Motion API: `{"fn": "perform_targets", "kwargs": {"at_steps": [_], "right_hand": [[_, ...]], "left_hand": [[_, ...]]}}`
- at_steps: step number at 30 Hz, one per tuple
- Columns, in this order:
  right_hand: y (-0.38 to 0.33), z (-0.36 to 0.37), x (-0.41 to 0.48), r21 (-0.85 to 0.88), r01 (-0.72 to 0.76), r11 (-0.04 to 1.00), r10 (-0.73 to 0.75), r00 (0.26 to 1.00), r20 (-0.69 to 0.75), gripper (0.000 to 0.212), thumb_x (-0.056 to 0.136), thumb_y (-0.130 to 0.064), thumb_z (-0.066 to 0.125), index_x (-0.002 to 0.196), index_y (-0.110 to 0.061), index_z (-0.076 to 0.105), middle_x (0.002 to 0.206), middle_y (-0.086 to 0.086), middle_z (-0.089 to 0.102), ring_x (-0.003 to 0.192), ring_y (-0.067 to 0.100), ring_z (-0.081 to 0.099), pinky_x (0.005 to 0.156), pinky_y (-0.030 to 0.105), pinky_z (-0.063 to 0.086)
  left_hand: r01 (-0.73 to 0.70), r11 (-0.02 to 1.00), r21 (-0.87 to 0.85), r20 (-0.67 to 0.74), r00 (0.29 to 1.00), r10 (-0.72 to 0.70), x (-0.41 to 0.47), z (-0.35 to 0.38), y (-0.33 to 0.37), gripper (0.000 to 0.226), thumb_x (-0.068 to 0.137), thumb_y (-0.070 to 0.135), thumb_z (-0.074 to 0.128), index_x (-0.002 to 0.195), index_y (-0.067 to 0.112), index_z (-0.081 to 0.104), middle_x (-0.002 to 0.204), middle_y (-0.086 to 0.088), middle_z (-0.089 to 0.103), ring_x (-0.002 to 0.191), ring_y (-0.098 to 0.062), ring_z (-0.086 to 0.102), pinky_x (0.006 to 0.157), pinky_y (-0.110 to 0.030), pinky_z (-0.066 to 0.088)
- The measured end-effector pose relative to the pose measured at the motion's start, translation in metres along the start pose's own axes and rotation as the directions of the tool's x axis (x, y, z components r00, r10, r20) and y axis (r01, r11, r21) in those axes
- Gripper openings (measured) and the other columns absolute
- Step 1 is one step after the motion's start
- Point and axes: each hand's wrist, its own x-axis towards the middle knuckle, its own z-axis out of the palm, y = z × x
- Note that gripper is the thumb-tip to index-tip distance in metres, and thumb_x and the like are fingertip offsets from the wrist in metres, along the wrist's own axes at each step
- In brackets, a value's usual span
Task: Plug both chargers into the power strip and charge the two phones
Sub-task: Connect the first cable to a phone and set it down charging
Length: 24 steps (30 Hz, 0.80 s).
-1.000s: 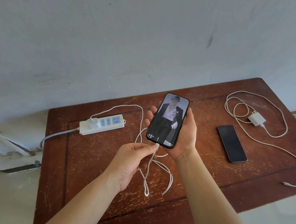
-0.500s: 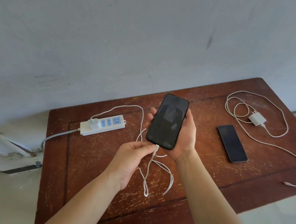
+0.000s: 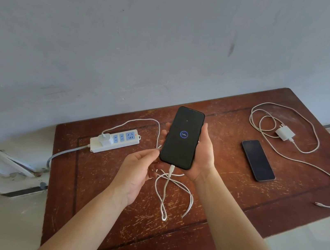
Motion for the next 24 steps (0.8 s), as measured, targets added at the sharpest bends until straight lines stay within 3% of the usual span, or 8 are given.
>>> {"fn": "perform_targets", "kwargs": {"at_steps": [4,9,13,19,21,23,24], "right_hand": [[0.009,-0.003,0.002,-0.153,-0.055,0.987,0.041,0.995,-0.094,0.081,0.09,-0.078,0.033,0.13,-0.016,0.066,0.107,0.013,0.072,0.093,0.028,0.069,0.096,0.05,0.053],[0.029,-0.01,0.011,-0.242,-0.137,0.961,0.085,0.974,-0.211,0.084,0.084,-0.082,0.037,0.126,-0.016,0.068,0.118,0.016,0.072,0.098,0.032,0.072,0.086,0.049,0.059],[0.05,-0.011,0.014,-0.334,-0.191,0.923,0.108,0.962,-0.252,0.076,0.093,-0.074,0.031,0.114,-0.014,0.073,0.102,0.013,0.078,0.087,0.028,0.076,0.075,0.041,0.061],[0.091,-0.038,0.027,-0.394,-0.277,0.876,0.177,0.946,-0.271,0.067,0.098,-0.068,0.028,0.126,-0.018,0.063,0.122,0.01,0.072,0.113,0.029,0.068,0.103,0.049,0.051],[0.107,-0.052,0.026,-0.559,-0.275,0.782,0.101,0.942,-0.321,0.053,0.102,-0.059,0.03,0.126,-0.023,0.062,0.114,0.007,0.072,0.103,0.025,0.069,0.094,0.045,0.055],[0.12,-0.067,0.022,-0.771,-0.279,0.573,-0.017,0.936,-0.352,0.04,0.103,-0.047,0.037,0.116,-0.02,0.064,0.097,0.002,0.069,0.088,0.021,0.068,0.081,0.045,0.056],[0.125,-0.075,0.02,-0.849,-0.291,0.442,-0.075,0.931,-0.358,0.032,0.101,-0.042,0.045,0.112,-0.018,0.063,0.093,-0.001,0.066,0.089,0.021,0.067,0.083,0.046,0.056]], "left_hand": [[-0.015,0.999,0.031,0.017,1.0,0.014,0.002,-0.009,-0.01,0.022,0.101,0.022,0.057,0.106,0.02,0.077,0.1,-0.001,0.08,0.077,-0.005,0.073,0.073,-0.024,0.053],[-0.044,0.993,0.108,0.018,0.999,0.043,0.006,-0.029,-0.03,0.022,0.101,0.022,0.056,0.108,0.023,0.077,0.1,-0.003,0.08,0.081,-0.01,0.068,0.078,-0.027,0.053],[-0.046,0.979,0.197,-0.05,0.997,0.057,0.015,-0.051,-0.056,0.027,0.103,0.015,0.052,0.104,0.026,0.076,0.08,0.003,0.075,0.075,-0.014,0.056,0.083,-0.032,0.052],[0.019,0.983,0.183,-0.224,0.974,0.023,0.029,-0.083,-0.108,0.028,0.103,0.012,0.05,0.103,0.022,0.076,0.085,-0.003,0.073,0.076,-0.015,0.055,0.08,-0.034,0.051],[0.061,0.984,0.169,-0.28,0.96,-0.011,0.03,-0.092,-0.127,0.027,0.103,0.012,0.05,0.109,0.017,0.075,0.087,-0.002,0.073,0.076,-0.014,0.055,0.078,-0.033,0.051],[0.101,0.981,0.168,-0.339,0.94,-0.039,0.032,-0.101,-0.143,0.026,0.103,0.011,0.05,0.113,0.016,0.073,0.091,0.0,0.074,0.076,-0.013,0.056,0.077,-0.03,0.051],[0.12,0.977,0.176,-0.362,0.931,-0.049,0.033,-0.104,-0.15,0.026,0.103,0.012,0.05,0.116,0.015,0.072,0.094,-0.001,0.074,0.078,-0.013,0.057,0.077,-0.029,0.052]]}}
